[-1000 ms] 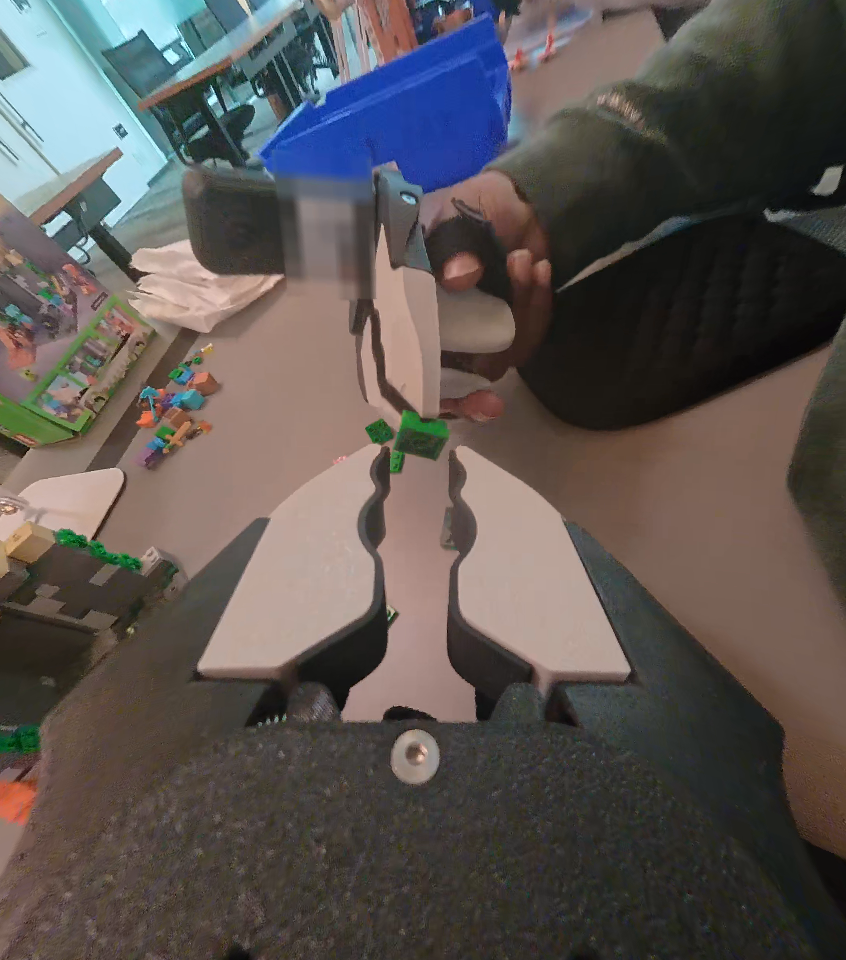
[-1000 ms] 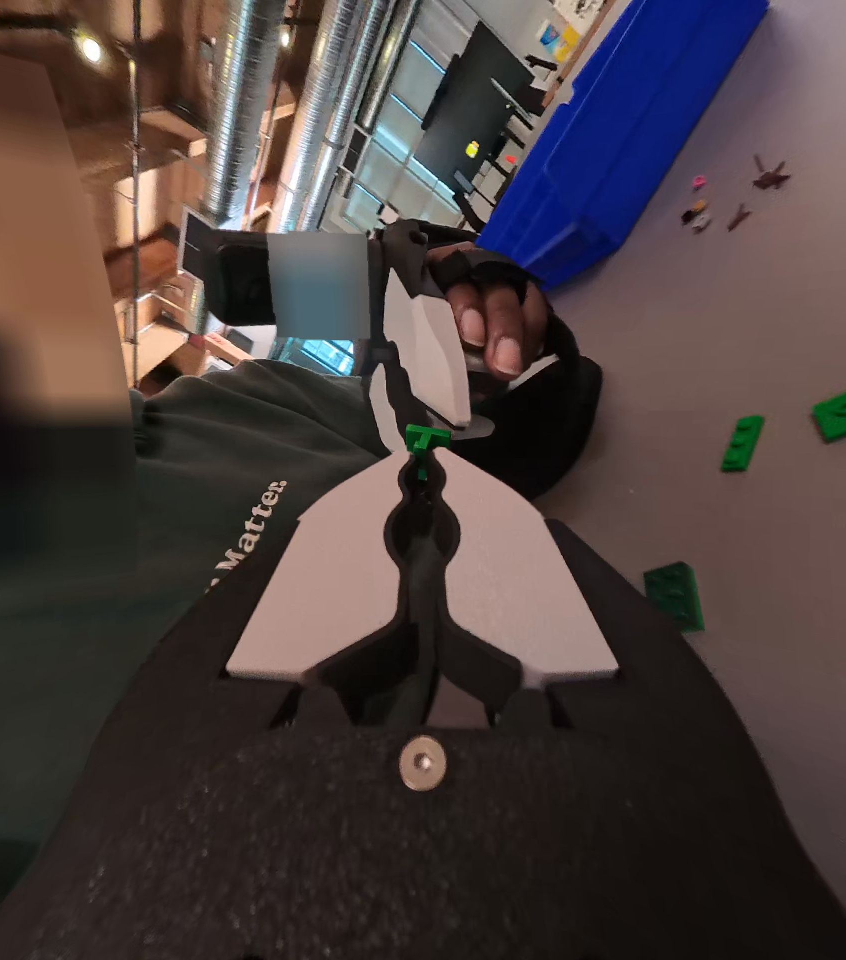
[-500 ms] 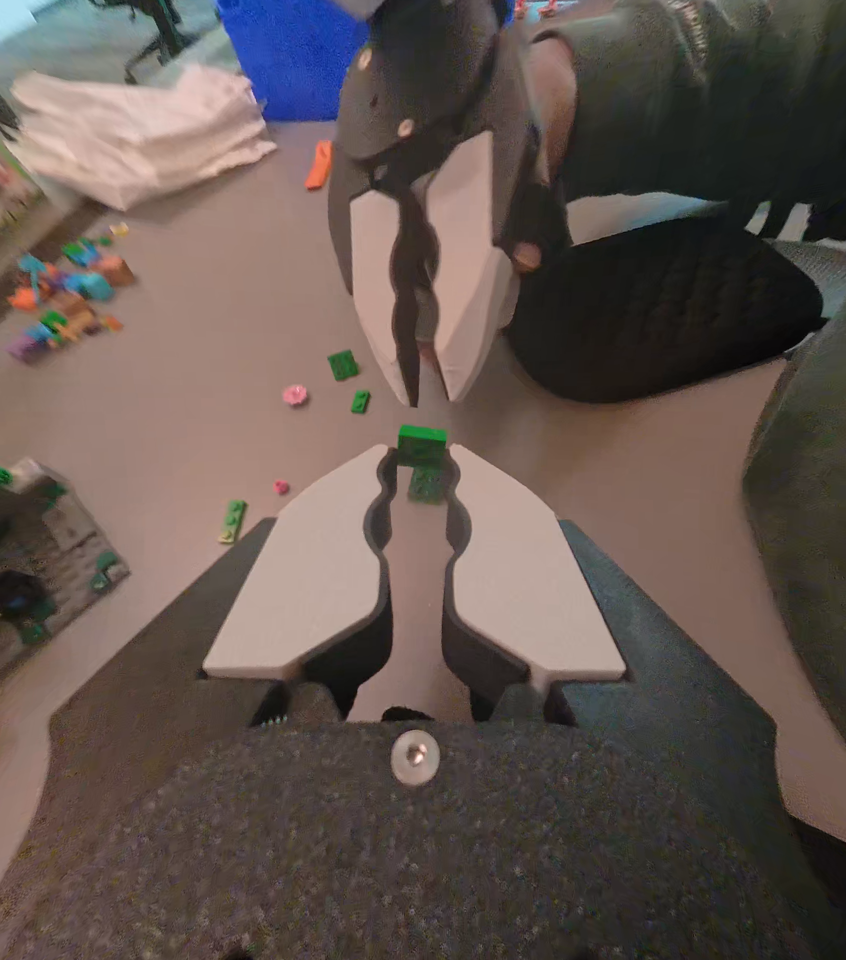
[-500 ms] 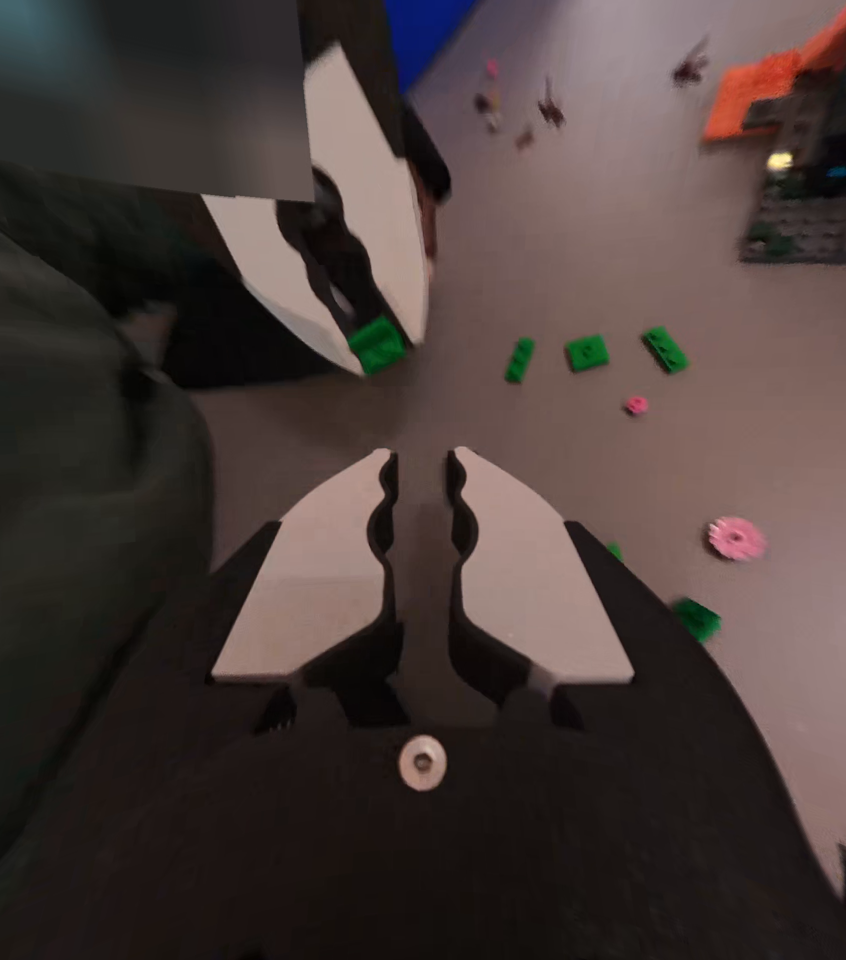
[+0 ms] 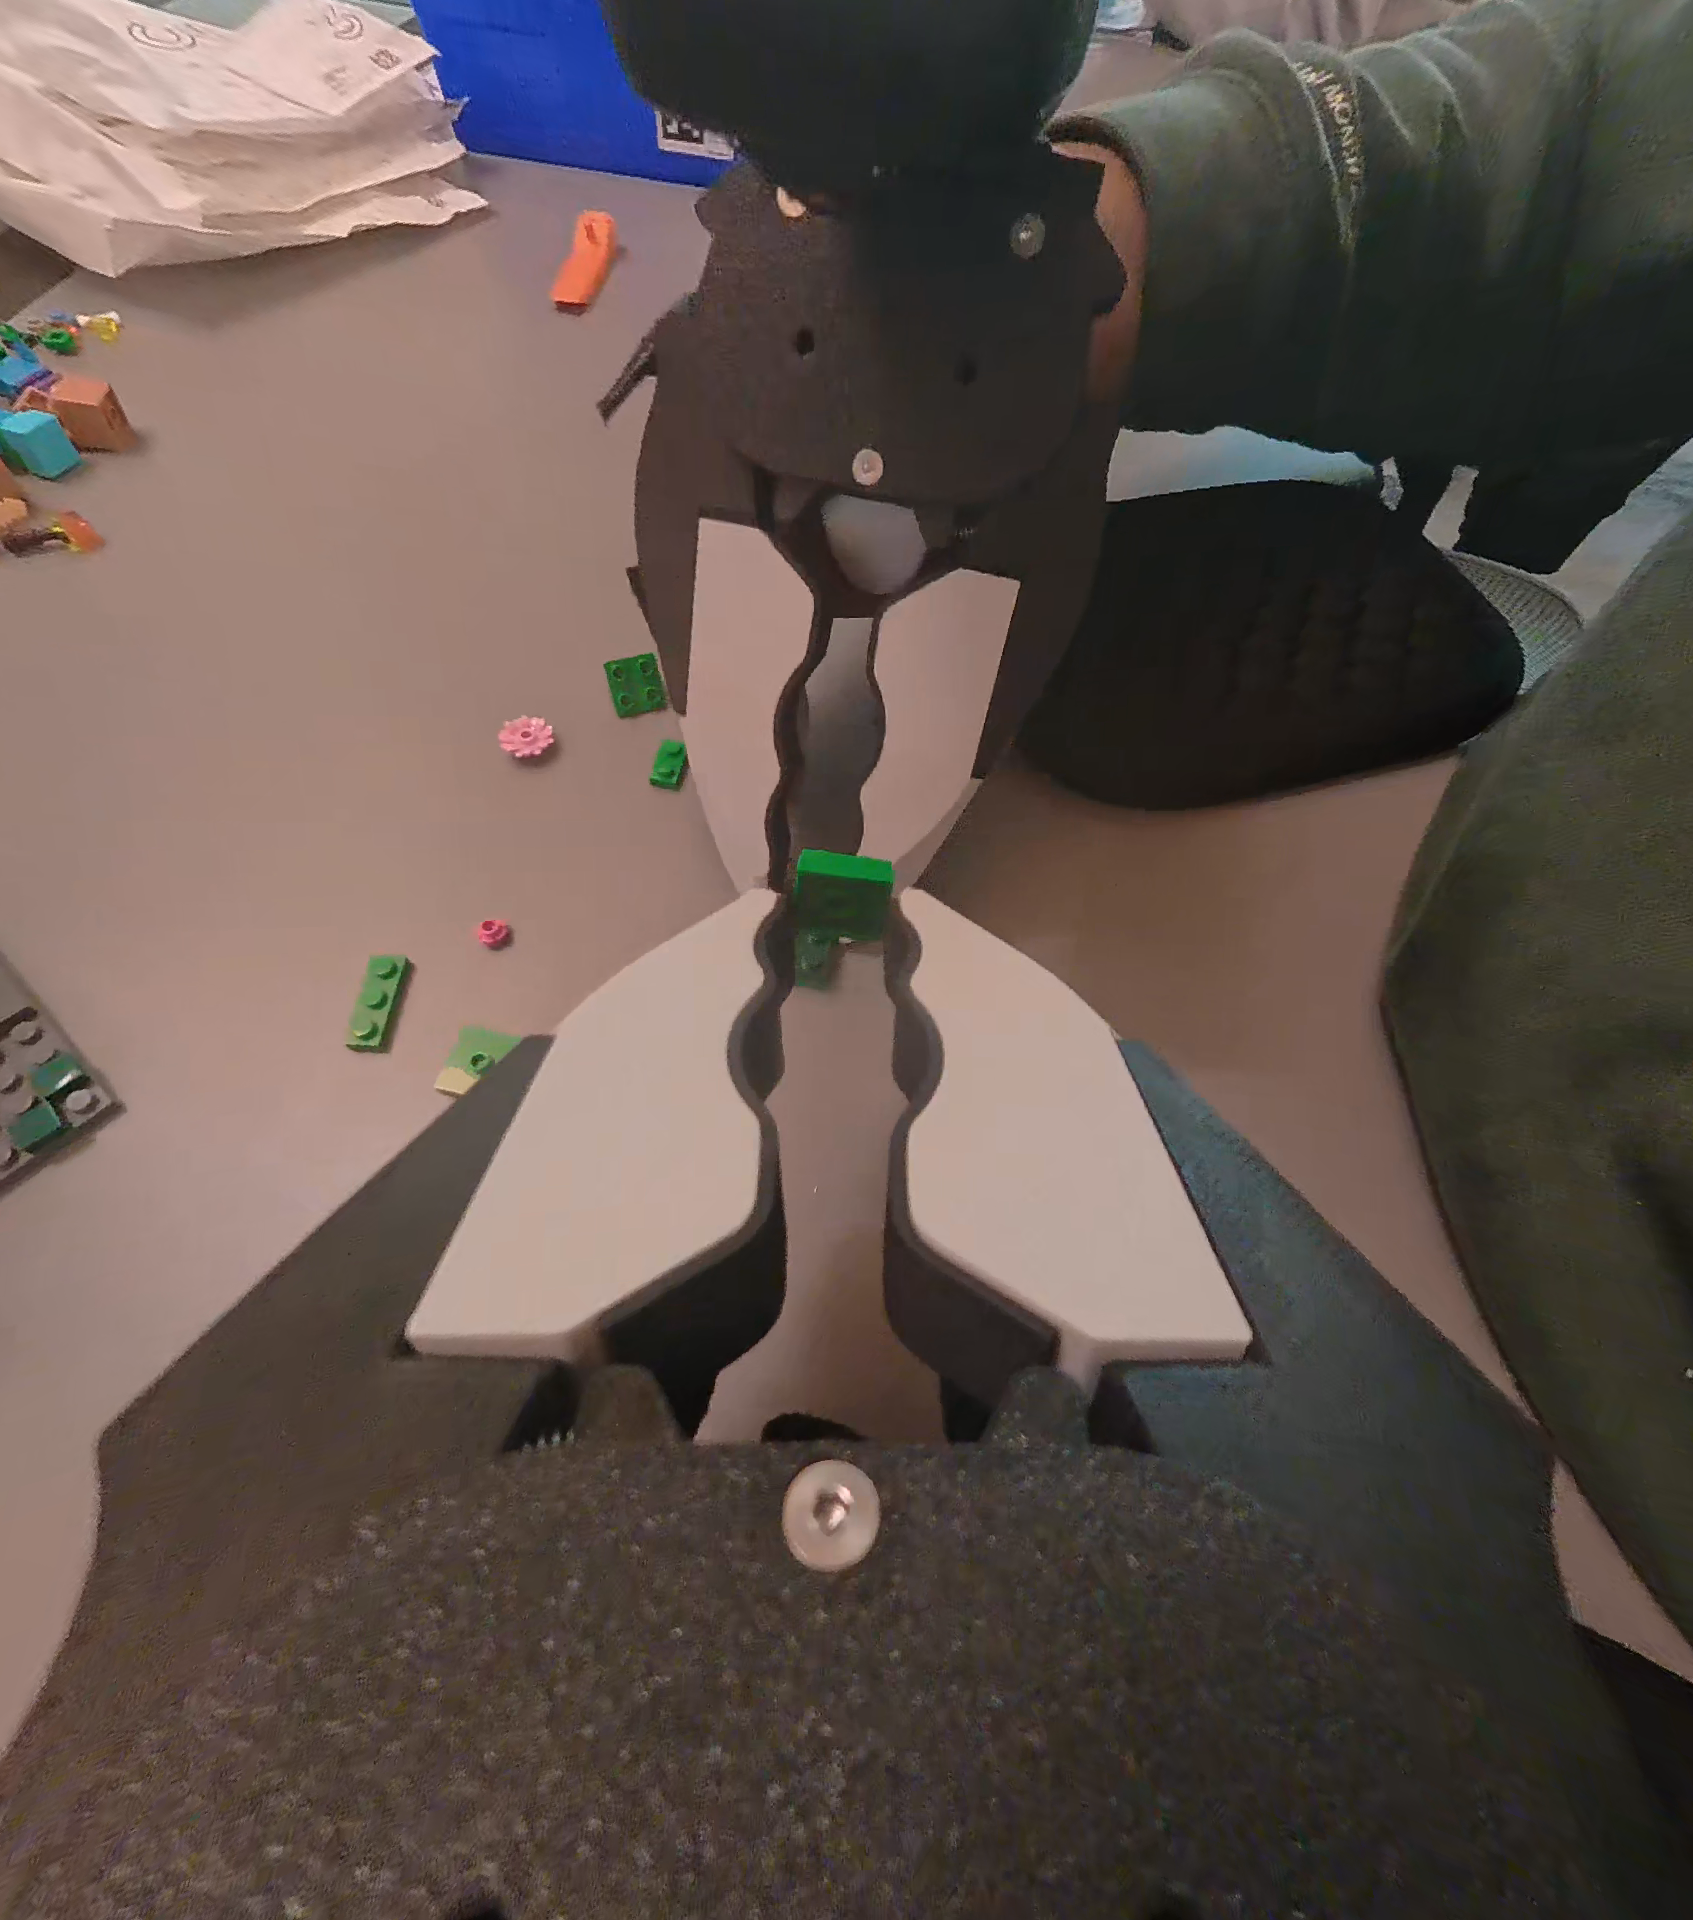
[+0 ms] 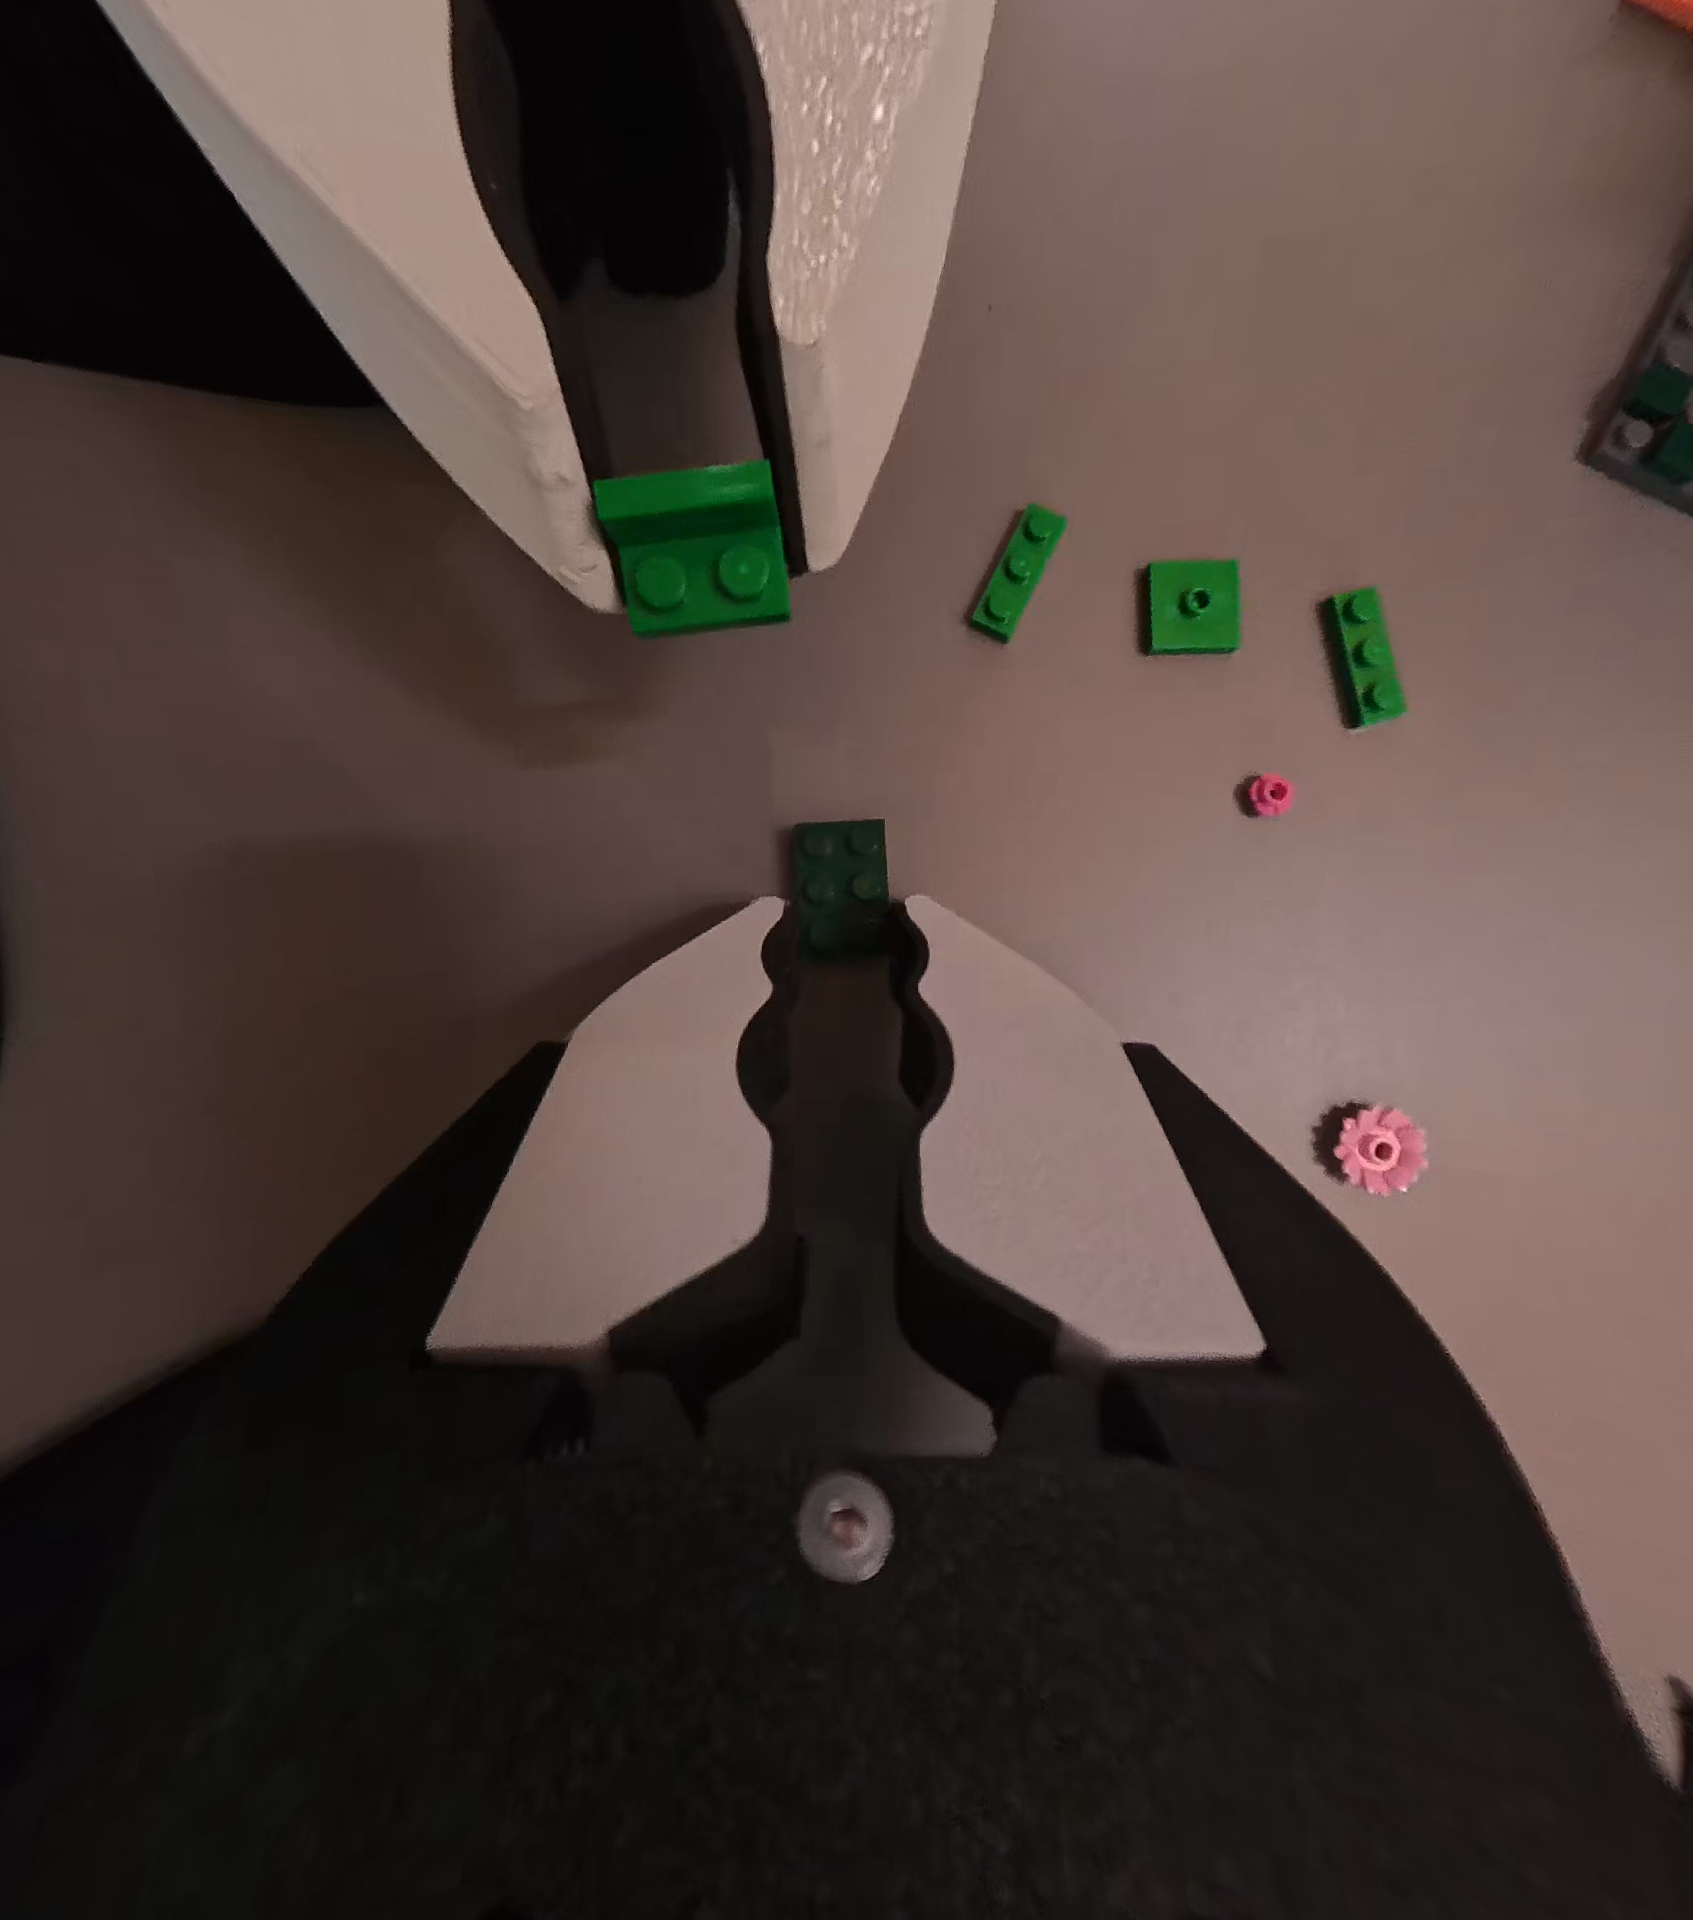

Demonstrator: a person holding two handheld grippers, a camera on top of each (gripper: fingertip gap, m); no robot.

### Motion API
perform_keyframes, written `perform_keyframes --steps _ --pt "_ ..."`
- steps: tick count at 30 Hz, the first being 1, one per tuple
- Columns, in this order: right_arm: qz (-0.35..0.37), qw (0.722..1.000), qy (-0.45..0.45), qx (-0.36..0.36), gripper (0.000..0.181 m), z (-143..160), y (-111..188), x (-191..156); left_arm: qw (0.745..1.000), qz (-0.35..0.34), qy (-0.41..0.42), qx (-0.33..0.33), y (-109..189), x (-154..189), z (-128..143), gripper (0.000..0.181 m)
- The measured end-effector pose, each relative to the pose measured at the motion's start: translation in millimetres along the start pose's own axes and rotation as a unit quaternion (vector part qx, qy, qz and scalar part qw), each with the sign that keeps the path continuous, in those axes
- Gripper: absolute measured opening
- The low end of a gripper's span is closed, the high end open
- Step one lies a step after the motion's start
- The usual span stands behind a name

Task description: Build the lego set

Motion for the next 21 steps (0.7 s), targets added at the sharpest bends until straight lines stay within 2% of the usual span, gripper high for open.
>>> perform_keyframes --steps 7,21 --pt "-0.052 0.996 -0.022 0.076 0.016 -11.7 17.0 -11.4 1.0 0.01 0.004 -0.011 -2.9 1.6 3.2 0.016" --pt "-0.052 0.994 -0.019 0.096 0.016 -16.4 25.0 -22.2 0.999 0.024 -0.002 -0.048 -11.5 7.1 6.2 0.017"
Point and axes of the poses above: each gripper's, where its closed fingertips meet, y back along the fingers, z out of its underside, x = y × z across the jaws, the point moved 5 cm from there along y, back along the fingers, and after that the axes turned 15 degrees about -y, right-handed, at the moved point
